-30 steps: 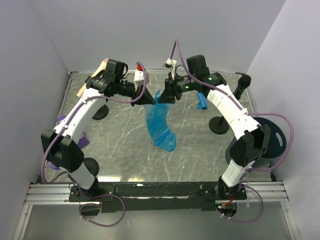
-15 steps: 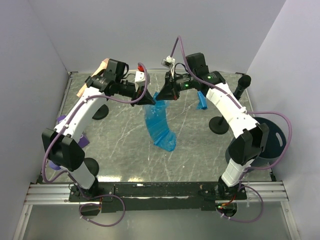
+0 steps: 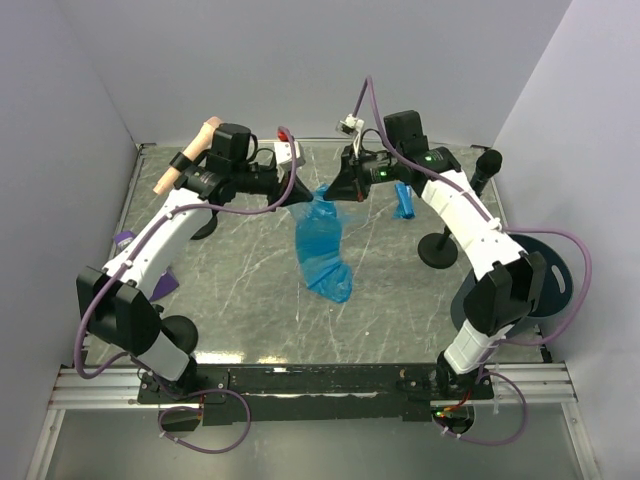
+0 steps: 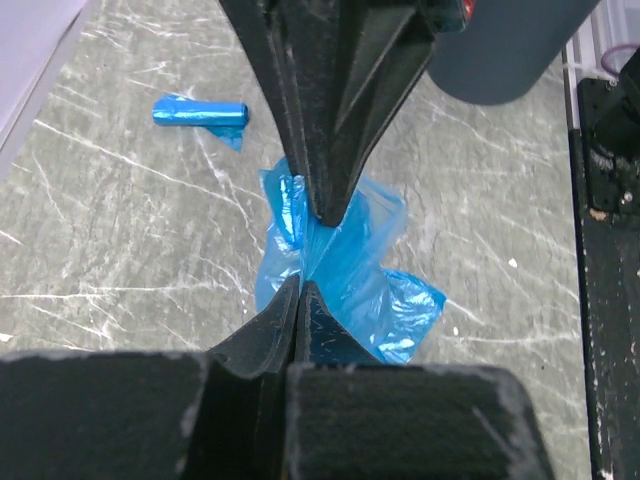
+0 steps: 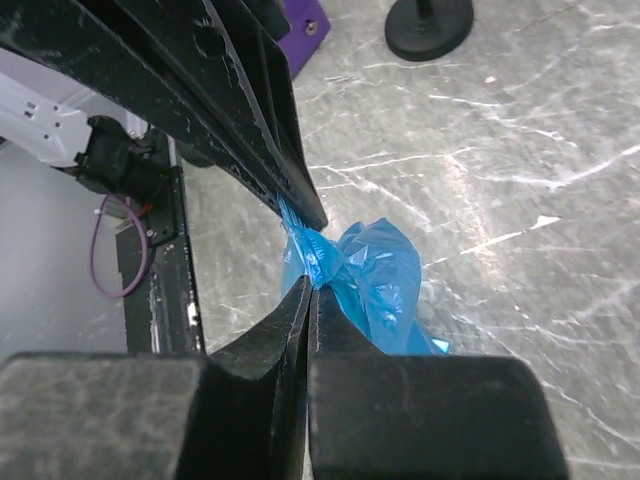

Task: Put the trash bags into the trash bin
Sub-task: Unfold the trash bag at the center of the board.

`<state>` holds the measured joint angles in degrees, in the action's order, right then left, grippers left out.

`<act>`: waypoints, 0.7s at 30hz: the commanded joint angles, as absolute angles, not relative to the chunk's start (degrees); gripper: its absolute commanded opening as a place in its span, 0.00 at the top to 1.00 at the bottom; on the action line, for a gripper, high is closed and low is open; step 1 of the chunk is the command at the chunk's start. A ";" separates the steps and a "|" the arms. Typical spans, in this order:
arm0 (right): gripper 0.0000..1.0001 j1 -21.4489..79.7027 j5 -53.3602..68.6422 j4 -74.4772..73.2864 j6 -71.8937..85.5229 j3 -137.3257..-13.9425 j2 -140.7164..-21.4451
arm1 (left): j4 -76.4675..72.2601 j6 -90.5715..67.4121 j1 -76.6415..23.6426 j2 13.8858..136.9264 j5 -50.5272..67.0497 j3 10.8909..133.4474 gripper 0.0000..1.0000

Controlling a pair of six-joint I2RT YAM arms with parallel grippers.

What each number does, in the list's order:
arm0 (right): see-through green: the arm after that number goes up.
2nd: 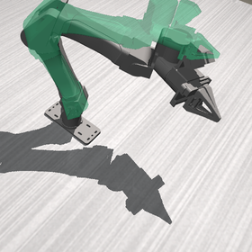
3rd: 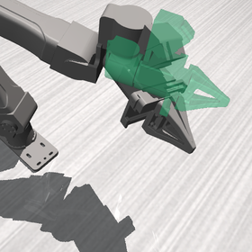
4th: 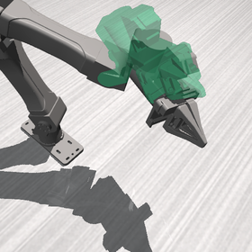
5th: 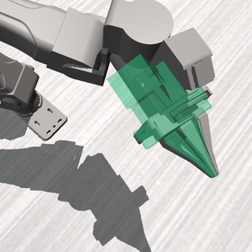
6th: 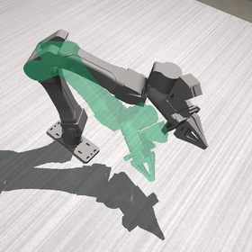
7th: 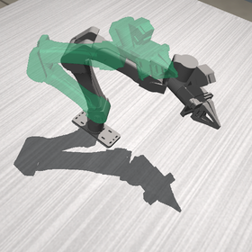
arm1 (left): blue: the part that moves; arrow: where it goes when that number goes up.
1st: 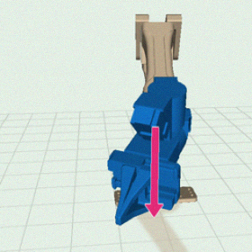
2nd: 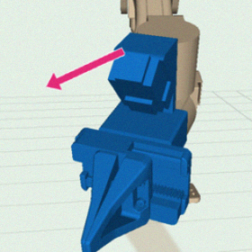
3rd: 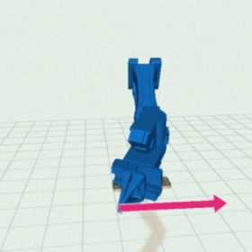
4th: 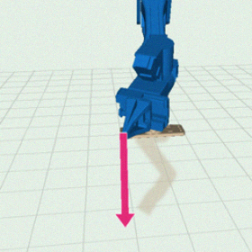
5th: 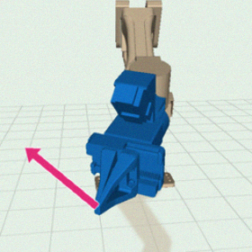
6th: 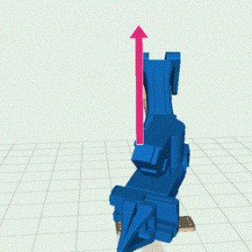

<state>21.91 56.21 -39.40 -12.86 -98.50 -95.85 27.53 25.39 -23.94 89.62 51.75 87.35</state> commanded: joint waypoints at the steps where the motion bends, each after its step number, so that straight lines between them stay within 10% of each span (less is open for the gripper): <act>1: 1.00 18.90 51.42 -39.90 -12.66 -97.30 -91.06 | 26.10 21.80 -22.50 87.10 47.81 87.19 0.99; 14: 0.95 18.37 53.09 -40.95 -11.86 -95.88 -89.65 | 23.20 23.02 -22.33 85.34 52.91 85.25 1.00; 21: 0.71 18.37 55.55 -40.70 -12.04 -93.69 -88.86 | 24.70 24.61 -21.71 84.73 58.18 85.34 0.99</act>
